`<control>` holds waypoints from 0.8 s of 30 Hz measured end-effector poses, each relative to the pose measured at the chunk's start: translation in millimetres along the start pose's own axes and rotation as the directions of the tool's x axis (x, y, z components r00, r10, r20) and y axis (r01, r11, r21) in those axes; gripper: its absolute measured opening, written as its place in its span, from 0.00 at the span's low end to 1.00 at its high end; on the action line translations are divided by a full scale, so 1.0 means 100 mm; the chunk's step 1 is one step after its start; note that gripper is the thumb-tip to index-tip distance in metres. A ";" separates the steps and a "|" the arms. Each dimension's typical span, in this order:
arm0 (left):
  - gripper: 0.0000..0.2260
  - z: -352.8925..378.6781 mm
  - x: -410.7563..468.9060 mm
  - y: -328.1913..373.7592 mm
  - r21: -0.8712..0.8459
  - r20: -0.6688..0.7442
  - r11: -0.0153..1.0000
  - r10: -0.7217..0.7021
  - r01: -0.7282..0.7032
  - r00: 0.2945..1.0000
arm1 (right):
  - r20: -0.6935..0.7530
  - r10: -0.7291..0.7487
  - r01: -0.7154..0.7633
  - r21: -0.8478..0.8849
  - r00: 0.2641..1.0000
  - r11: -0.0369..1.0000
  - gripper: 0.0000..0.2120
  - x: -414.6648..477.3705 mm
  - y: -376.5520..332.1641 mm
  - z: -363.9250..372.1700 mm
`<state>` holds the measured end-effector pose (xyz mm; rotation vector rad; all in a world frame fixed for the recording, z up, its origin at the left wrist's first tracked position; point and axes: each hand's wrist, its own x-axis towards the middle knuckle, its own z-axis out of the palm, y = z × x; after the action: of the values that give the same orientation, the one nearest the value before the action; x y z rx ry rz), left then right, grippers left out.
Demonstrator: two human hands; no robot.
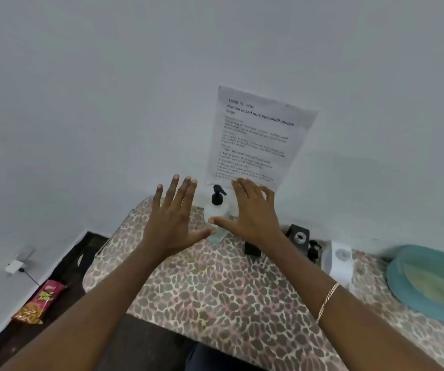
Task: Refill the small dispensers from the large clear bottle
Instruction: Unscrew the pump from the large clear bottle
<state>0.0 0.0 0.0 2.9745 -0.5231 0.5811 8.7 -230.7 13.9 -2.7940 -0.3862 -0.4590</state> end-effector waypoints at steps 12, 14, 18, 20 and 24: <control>0.54 0.97 0.03 0.22 -0.156 0.002 0.973 -0.172 0.170 0.985 | 0.016 0.083 -0.084 0.266 0.996 0.960 0.38 0.43 0.08 0.68; 0.53 1.06 0.04 0.26 -0.263 -0.002 0.940 -0.225 0.217 0.974 | 0.055 0.104 -0.116 0.332 0.993 0.936 0.33 0.48 0.06 0.71; 0.42 1.29 -0.01 0.35 -0.447 -0.032 0.849 -0.330 0.282 0.943 | 0.039 0.125 -0.130 0.426 0.991 0.895 0.18 0.51 0.02 0.82; 0.34 1.38 -0.05 0.41 -0.488 -0.069 0.826 -0.358 0.282 0.931 | 0.027 0.112 -0.112 0.452 0.993 0.885 0.15 0.50 0.01 0.83; 0.25 1.42 -0.07 0.49 -0.561 -0.102 0.782 -0.390 0.271 0.915 | 0.002 0.092 -0.081 0.506 0.996 0.859 0.13 0.41 0.03 0.79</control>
<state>27.7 -61.6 -134.6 2.3474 -0.0994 0.5875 68.6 -199.7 -44.5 -2.2791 -0.3181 -0.3102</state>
